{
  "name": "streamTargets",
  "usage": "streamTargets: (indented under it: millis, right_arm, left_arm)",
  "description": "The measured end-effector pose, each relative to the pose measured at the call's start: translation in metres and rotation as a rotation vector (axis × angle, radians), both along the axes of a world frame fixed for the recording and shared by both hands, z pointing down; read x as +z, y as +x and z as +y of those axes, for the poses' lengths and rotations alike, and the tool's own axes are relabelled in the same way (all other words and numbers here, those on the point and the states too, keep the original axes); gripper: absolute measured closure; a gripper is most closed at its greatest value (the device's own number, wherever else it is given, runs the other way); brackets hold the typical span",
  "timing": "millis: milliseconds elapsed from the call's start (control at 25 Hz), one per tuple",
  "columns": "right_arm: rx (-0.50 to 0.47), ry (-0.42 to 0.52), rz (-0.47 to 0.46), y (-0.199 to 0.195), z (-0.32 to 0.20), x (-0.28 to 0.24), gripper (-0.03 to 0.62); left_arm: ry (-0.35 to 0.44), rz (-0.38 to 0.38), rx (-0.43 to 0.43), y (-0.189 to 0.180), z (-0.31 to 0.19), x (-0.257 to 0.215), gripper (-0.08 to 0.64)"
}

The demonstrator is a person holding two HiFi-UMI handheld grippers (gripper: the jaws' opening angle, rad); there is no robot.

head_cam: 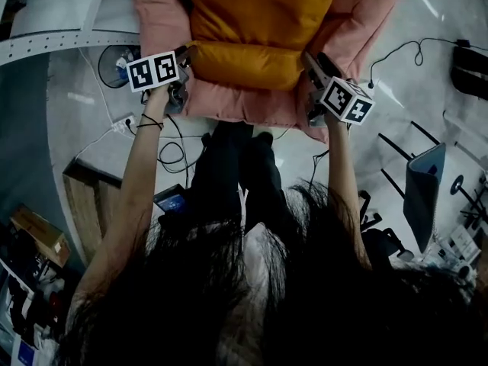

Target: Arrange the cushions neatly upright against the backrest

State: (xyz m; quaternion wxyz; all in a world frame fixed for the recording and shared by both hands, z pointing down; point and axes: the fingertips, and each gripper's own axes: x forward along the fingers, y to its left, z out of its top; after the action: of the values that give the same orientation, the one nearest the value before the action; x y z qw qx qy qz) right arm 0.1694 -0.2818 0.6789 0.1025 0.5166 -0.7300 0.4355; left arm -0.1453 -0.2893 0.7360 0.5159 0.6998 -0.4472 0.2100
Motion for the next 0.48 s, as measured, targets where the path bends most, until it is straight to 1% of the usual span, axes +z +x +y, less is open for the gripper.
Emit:
streamTargets:
  millis: [120, 200, 320, 480]
  right_arm:
    - [-0.016, 0.061, -0.015, 0.005, 0.023, -0.035, 0.368]
    - [-0.021, 0.097, -0.020, 0.006, 0.037, -0.058, 0.368]
    - [-0.034, 0.142, -0.026, -0.007, 0.053, -0.084, 0.368]
    - [-0.045, 0.210, -0.043, -0.006, 0.083, -0.130, 0.370]
  left_arm:
    - [0.064, 0.026, 0.006, 0.023, 0.018, -0.039, 0.428]
    - [0.133, 0.018, 0.034, 0.039, 0.026, -0.068, 0.428]
    - [0.249, 0.010, 0.082, 0.054, 0.035, -0.107, 0.428]
    - [0.349, 0.024, 0.142, 0.094, 0.064, -0.157, 0.428]
